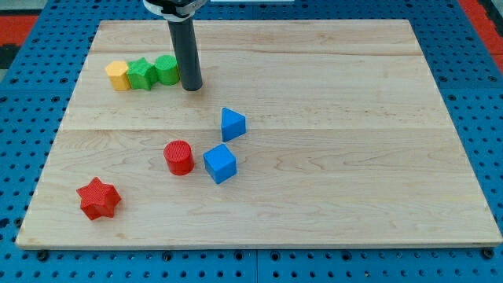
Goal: Slightly push the yellow hexagon to the top of the board
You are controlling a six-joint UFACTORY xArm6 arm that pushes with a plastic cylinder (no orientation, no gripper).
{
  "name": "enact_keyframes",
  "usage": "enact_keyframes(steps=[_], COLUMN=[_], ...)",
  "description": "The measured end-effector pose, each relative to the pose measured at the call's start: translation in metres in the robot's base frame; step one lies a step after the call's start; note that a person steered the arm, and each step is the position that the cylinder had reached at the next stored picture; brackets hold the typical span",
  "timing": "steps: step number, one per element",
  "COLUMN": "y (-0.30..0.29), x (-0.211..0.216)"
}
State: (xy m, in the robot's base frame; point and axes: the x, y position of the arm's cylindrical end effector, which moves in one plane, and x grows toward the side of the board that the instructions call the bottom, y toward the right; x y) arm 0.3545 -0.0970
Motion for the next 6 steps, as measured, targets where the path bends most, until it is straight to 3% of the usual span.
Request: enact_keyframes(steps=[3, 4, 6], y=[0.094, 0.035, -0.118], x=[-0.010, 0.015, 0.022])
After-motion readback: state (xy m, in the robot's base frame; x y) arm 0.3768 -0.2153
